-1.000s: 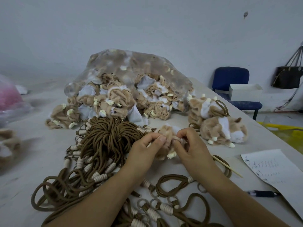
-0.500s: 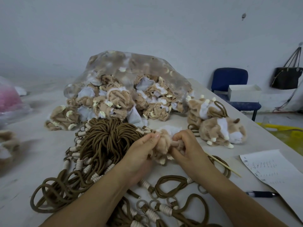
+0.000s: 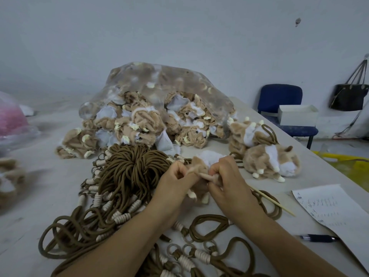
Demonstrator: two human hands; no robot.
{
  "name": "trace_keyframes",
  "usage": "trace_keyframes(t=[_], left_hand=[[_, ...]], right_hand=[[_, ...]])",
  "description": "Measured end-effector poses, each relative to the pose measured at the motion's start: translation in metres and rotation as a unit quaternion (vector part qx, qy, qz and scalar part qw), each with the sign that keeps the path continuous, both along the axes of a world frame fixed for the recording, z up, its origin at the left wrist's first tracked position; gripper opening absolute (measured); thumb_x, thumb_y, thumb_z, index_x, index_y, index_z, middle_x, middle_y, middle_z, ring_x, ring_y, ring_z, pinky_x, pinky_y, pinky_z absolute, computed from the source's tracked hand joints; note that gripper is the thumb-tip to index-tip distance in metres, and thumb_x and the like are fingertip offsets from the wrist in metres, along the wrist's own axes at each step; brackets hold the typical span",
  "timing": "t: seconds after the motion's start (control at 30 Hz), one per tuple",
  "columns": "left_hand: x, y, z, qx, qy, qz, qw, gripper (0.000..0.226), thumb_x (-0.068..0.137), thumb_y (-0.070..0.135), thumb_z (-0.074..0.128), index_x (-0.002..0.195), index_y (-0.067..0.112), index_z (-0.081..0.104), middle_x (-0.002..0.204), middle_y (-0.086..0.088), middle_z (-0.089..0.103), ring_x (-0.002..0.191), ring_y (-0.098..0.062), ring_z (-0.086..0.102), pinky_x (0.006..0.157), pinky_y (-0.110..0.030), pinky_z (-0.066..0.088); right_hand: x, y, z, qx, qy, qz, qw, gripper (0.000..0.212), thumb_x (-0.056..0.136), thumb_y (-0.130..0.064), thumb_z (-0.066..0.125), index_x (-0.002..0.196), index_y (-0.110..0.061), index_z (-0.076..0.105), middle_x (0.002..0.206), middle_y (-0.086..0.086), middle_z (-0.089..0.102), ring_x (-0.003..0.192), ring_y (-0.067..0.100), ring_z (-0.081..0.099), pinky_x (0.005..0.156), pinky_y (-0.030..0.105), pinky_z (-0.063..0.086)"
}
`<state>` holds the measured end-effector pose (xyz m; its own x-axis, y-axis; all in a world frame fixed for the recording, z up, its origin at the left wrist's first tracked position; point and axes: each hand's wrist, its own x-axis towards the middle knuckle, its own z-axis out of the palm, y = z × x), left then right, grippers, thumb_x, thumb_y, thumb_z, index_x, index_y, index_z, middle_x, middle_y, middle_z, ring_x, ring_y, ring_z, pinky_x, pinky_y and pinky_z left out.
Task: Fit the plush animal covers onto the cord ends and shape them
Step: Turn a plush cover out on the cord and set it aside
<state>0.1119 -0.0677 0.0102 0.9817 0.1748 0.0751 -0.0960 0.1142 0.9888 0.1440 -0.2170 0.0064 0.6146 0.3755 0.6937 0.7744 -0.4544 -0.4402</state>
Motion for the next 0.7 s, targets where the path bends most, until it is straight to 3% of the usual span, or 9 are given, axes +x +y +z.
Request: trace_keyframes(t=[0.13,0.3,0.43,0.57,0.7], left_hand=[[0.003,0.001,0.005,-0.178,0.008,-0.042,0.983,0.028,0.072,0.009,0.076,0.079,0.01,0.049,0.064,-0.007,0.059,0.054,-0.015,0.052,0.045,-0.024,0.046],[0.002,0.002,0.008,-0.165,0.068,-0.108,0.978,0.024,0.069,0.017,0.071,0.087,0.01,0.057,0.073,-0.006,0.061,0.063,-0.013,0.056,0.051,-0.02,0.048],[-0.001,0.004,0.01,-0.205,0.114,-0.202,0.951,0.042,0.08,0.012,0.064,0.119,-0.001,0.063,0.096,-0.017,0.065,0.081,-0.021,0.064,0.072,-0.031,0.056],[-0.004,0.007,0.015,-0.192,0.13,-0.233,0.945,0.046,0.081,0.015,0.064,0.122,-0.005,0.06,0.102,-0.021,0.061,0.092,-0.025,0.061,0.083,-0.034,0.05],[-0.007,0.009,0.015,-0.169,0.135,-0.215,0.952,0.049,0.084,0.013,0.06,0.13,-0.006,0.053,0.111,-0.019,0.059,0.102,-0.027,0.055,0.1,-0.04,0.044]], right_hand=[[0.002,0.001,-0.001,0.04,0.051,-0.003,0.998,0.04,0.08,0.01,0.058,0.081,-0.024,0.038,0.088,-0.009,0.036,0.071,0.0,0.038,0.061,0.015,0.036],[0.001,-0.004,-0.003,0.065,0.164,0.002,0.984,0.032,0.086,-0.001,0.055,0.082,-0.028,0.039,0.08,-0.004,0.045,0.066,0.001,0.04,0.057,0.013,0.035],[0.001,-0.005,0.0,0.081,0.22,0.012,0.972,0.026,0.087,-0.006,0.05,0.086,-0.031,0.044,0.074,-0.006,0.052,0.06,-0.001,0.045,0.053,0.015,0.038],[0.002,-0.007,-0.001,0.017,0.199,-0.011,0.98,0.015,0.087,-0.007,0.049,0.087,-0.022,0.045,0.074,0.002,0.053,0.059,0.003,0.043,0.053,0.019,0.033],[0.006,-0.009,0.0,0.029,0.154,-0.038,0.987,0.027,0.084,-0.003,0.051,0.083,-0.028,0.044,0.079,-0.006,0.051,0.069,0.002,0.046,0.057,0.012,0.034]])
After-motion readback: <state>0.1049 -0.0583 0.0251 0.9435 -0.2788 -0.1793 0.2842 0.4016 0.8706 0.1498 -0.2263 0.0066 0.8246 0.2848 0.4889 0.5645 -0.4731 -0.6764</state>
